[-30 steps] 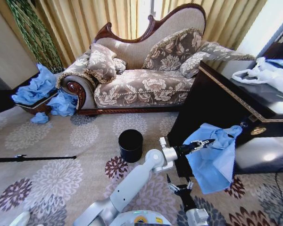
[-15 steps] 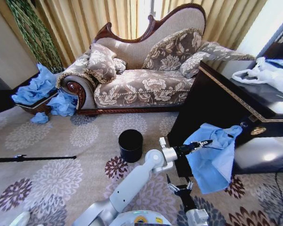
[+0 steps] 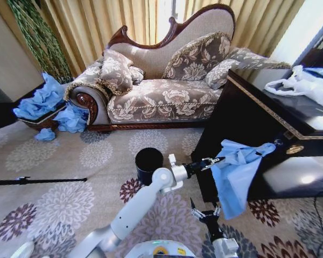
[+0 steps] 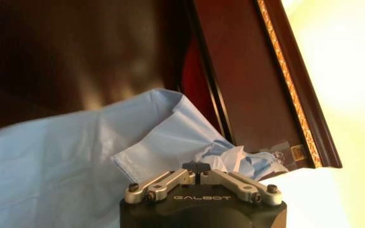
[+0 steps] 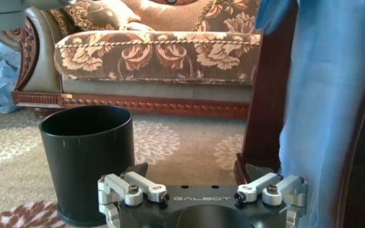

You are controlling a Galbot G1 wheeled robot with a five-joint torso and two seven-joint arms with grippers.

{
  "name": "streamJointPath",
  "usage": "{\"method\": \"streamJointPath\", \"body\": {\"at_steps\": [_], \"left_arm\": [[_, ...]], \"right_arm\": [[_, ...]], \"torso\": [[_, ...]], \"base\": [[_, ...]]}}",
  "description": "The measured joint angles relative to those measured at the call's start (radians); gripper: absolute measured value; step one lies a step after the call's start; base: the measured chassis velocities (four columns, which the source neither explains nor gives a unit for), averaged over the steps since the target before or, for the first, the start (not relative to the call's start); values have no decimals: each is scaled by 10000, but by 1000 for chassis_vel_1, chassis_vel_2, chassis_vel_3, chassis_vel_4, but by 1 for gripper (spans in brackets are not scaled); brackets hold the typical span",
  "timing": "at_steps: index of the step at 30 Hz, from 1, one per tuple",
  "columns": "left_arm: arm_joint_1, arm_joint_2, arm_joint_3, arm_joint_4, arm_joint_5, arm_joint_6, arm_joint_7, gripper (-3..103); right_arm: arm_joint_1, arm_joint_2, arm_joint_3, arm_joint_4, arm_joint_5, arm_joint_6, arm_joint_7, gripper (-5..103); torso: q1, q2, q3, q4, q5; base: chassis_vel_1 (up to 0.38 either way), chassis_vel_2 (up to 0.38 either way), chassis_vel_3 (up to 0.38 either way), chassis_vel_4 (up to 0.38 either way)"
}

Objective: Place a garbage bag over the trash bin.

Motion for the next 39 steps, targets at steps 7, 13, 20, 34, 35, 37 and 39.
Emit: {"method": "streamJointPath", "body": {"at_steps": [7, 13, 20, 34, 35, 37, 39], "left_arm": [[135, 560, -175, -384, -39, 11, -43, 0], [194, 990, -474, -590, -90, 14, -57, 0], [397, 1568, -746, -935, -211, 23, -52, 0], [883, 2796, -1421, -1144, -219, 63, 208, 0], [945, 2947, -1518, -1070, -173, 68, 274, 0], [974, 3006, -1562, -1046, -153, 69, 307, 0], [1095, 3248, -1721, -994, -73, 71, 443, 0]], "right_arm": [[-16, 40, 4, 17, -4, 48, -2, 100], [-31, 85, -14, 17, -18, 121, -32, 100], [-35, 192, -53, -26, -66, 219, -106, 100], [-54, 284, -62, -57, -79, 378, -151, 100], [-60, 300, -69, -71, -79, 396, -164, 100], [-61, 302, -70, -77, -77, 403, -171, 100], [-61, 295, -66, -93, -60, 426, -182, 100]], "torso": [[0, 0, 0, 0, 1], [0, 0, 0, 0, 2], [0, 0, 0, -1, 0], [-2, 0, 0, 0, 1], [-2, 0, 0, 0, 2], [-2, 0, 0, 0, 1], [-2, 0, 0, 0, 1]], "base": [[0, 0, 0, 0], [0, 0, 0, 0], [0, 0, 0, 0], [0, 0, 0, 0], [0, 0, 0, 0], [0, 0, 0, 0], [0, 0, 0, 0]]}}
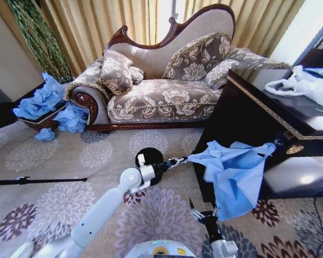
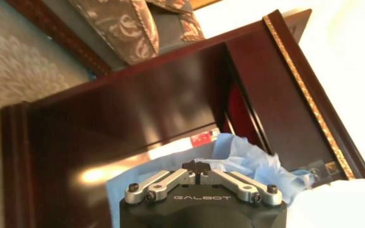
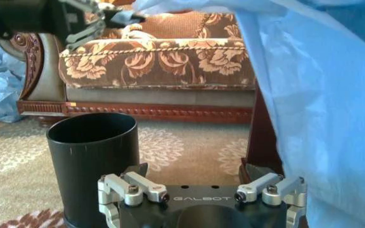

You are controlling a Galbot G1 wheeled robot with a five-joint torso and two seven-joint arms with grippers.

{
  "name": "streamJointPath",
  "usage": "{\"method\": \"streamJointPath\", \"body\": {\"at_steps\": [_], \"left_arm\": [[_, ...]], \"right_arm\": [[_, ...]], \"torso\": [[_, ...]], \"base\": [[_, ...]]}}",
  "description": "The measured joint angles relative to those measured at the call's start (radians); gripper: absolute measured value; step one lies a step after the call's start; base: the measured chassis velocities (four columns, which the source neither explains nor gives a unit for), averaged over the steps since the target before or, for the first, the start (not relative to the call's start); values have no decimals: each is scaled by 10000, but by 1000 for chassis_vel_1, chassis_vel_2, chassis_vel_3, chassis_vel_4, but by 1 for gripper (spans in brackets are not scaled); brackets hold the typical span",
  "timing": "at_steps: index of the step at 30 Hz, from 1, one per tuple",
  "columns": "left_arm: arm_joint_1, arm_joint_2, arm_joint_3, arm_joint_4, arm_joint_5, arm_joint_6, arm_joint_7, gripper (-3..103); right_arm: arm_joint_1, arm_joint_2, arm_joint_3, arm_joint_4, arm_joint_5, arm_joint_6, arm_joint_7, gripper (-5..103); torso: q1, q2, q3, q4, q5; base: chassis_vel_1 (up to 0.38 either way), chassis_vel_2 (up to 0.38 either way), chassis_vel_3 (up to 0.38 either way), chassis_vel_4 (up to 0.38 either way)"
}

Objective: Place a garbage bag over the trash bin.

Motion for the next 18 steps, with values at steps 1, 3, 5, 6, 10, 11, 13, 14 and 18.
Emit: {"method": "streamJointPath", "body": {"at_steps": [1, 3, 5, 6, 10, 11, 13, 14, 18], "left_arm": [[56, 105, -57, 9, 22, 0, 52, 0], [90, 168, -87, 10, 32, 0, 83, 0], [205, 446, -206, 26, 97, -1, 205, 0], [205, 446, -206, 26, 97, -1, 205, 0], [322, 910, -508, 210, 336, -3, 515, 0], [322, 910, -508, 210, 336, -3, 515, 0], [328, 1165, -693, 333, 403, 13, 643, 0], [325, 1256, -735, 360, 423, 20, 684, 0], [290, 1522, -830, 418, 615, 6, 910, 0]], "right_arm": [[1, -8, 7, -2, 14, 4, -2, 100], [2, -13, 12, -3, 24, 5, -3, 100], [7, -35, 23, -7, 51, 12, -5, 100], [7, -35, 23, -7, 51, 12, -5, 100], [22, -51, 31, -10, 104, 30, -17, 100], [22, -51, 31, -10, 104, 30, -17, 100], [31, -74, 35, -10, 142, 37, -22, 100], [33, -83, 37, -10, 155, 39, -28, 100], [40, -101, 41, -10, 187, 53, -36, 100]], "torso": [[0, 0, 0, 1, 1], [0, 0, 0, 1, 0], [0, 0, 0, 1, 0], [0, 0, 0, 1, 0], [0, 0, 0, 0, -1], [0, 0, 0, 0, -1], [0, 0, 0, 1, 0], [0, 0, 0, 1, 0], [0, 0, 0, 1, 0]], "base": [[0, 0, 0, 0], [0, 0, 0, 0], [0, 0, 0, 0], [0, 0, 0, 0], [0, 0, 0, 0], [0, 0, 0, 0], [0, 0, 0, 0], [0, 0, 0, 0], [0, 0, 0, 0]]}}
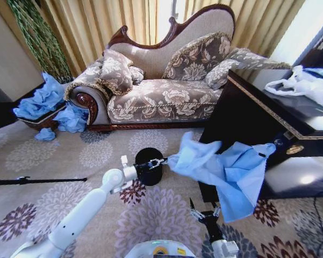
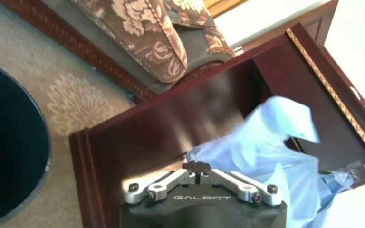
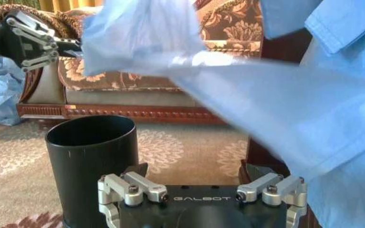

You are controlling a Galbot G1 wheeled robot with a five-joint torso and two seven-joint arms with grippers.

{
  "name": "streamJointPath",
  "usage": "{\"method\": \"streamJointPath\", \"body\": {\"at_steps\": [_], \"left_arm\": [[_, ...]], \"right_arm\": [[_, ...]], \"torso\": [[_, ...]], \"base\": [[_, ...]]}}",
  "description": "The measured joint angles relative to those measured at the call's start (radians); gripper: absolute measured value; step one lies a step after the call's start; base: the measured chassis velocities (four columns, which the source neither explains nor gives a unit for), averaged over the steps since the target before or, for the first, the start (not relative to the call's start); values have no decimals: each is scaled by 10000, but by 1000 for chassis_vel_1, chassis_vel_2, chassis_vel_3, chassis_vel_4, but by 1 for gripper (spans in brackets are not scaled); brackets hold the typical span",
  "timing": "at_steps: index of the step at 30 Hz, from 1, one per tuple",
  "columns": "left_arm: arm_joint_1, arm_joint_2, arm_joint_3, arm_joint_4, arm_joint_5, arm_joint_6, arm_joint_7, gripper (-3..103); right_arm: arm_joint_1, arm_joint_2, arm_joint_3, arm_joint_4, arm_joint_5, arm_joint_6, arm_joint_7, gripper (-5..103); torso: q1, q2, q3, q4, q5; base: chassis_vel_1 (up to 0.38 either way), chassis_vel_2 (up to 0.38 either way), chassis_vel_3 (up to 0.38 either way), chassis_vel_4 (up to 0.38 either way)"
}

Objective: Place a garbage bag over the trash bin.

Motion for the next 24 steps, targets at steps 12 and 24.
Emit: {"method": "streamJointPath", "body": {"at_steps": [12, 24], "left_arm": [[-389, 550, -246, -343, 65, -75, 72, 0], [-998, 1130, -204, -747, -56, -140, 44, 0]], "right_arm": [[8, -26, 93, 133, 76, 128, -33, 100], [-74, -84, 254, 590, 55, 489, -27, 100]], "torso": [[0, 0, 0, 0, 1], [1, 0, 0, -1, 0]], "base": [[0, 0, 0, 0], [0, 0, 0, 0]]}}
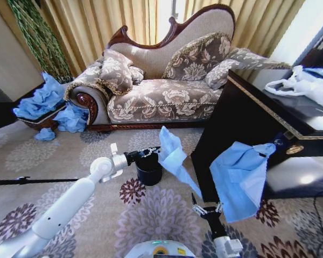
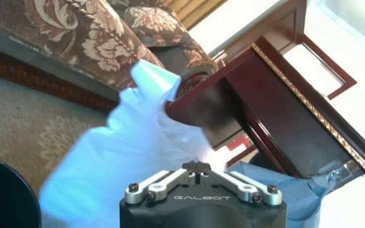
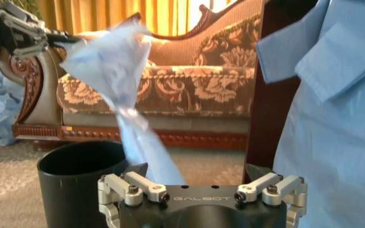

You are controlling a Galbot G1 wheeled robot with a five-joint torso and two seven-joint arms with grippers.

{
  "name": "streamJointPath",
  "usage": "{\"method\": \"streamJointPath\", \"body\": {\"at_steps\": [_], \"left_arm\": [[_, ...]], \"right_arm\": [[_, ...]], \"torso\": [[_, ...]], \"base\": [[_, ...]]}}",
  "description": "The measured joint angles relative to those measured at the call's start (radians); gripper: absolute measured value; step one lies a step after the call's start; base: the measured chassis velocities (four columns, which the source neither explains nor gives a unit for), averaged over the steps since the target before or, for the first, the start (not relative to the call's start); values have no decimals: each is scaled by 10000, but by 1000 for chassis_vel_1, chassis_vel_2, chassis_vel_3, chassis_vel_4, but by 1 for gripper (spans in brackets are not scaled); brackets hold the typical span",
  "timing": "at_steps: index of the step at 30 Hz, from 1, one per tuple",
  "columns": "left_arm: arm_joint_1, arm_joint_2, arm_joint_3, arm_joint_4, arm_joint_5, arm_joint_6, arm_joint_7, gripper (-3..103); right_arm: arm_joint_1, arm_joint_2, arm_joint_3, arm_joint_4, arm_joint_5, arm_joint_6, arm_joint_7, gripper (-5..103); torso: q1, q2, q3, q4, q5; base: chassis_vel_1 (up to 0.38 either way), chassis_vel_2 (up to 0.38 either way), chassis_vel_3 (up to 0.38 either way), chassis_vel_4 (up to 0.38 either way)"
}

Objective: Place a garbage bag over the trash bin.

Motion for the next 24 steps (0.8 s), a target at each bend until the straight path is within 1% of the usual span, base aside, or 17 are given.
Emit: {"method": "streamJointPath", "body": {"at_steps": [2, 5, 7, 9, 11, 13, 14, 16, 17, 18, 19, 21, 22, 23, 24], "left_arm": [[-20, 129, 50, -76, 0, -1, 22, 0], [7, 183, 83, -155, 0, -1, 21, 0], [46, 190, 91, -221, 0, -1, 11, 0], [116, 210, 95, -344, 8, -4, -8, 0], [137, 223, 96, -375, 10, -5, -11, 0], [211, 308, 116, -492, 25, -8, -12, 0], [211, 308, 116, -492, 25, -8, -12, 0], [246, 373, 139, -555, 57, -10, -5, 0], [274, 417, 151, -613, 75, -11, 7, 0], [274, 417, 151, -613, 75, -11, 7, 0], [289, 436, 157, -648, 82, -11, 13, 0], [329, 453, 179, -728, 119, -12, 24, 0], [329, 453, 179, -728, 119, -12, 24, 0], [351, 451, 189, -759, 151, -12, 28, 0], [369, 441, 196, -781, 172, -12, 28, 0]], "right_arm": [[-105, -6, 10, 81, -98, 371, -93, 100], [-169, -6, 7, 217, -99, 588, -141, 100], [-176, -21, 8, 376, -50, 556, -144, 100], [-108, -151, 25, 742, 120, 283, -83, 100], [-77, -209, 35, 870, 199, 159, -54, 100], [104, -514, 90, 1496, 628, -372, 82, 100], [104, -514, 90, 1496, 628, -372, 82, 100], [228, -773, 96, 1968, 901, -706, 291, 100], [346, -1021, 81, 2422, 1161, -1022, 504, 101], [346, -1021, 81, 2422, 1161, -1022, 504, 101], [413, -1162, 65, 2625, 1329, -1186, 604, 99], [658, -1647, 29, 3069, 1957, -1618, 845, 91], [658, -1647, 29, 3069, 1957, -1618, 845, 91], [788, -1836, 27, 3173, 2181, -1771, 922, 91], [873, -1951, 27, 3211, 2320, -1863, 967, 88]], "torso": [[0, 0, 0, 1, 0], [0, 0, 0, 0, 0], [0, 0, 0, 0, 1], [0, 0, 0, 0, 0], [0, 0, 0, 0, 0], [0, 0, 0, 1, 0], [0, 0, 0, 1, 0], [0, 0, 0, 1, 0], [0, 0, 0, 1, 1], [0, 0, 0, 1, 1], [0, 0, 0, 0, 1], [0, 0, 0, 0, 0], [0, 0, 0, 0, 0], [0, 0, 0, 1, 1], [0, 0, 0, 0, 2]], "base": [[0, 0, 0, 0], [0, 0, 0, 0], [0, 0, 0, 0], [0, 0, 0, 0], [0, 0, 0, 0], [0, 0, 0, 0], [0, 0, 0, 0], [0, 0, 0, 0], [0, 0, 0, 0], [0, 0, 0, 0], [0, 0, 0, 0], [0, 0, 0, 0], [0, 0, 0, 0], [0, 0, 0, 0], [0, 0, 0, 0]]}}
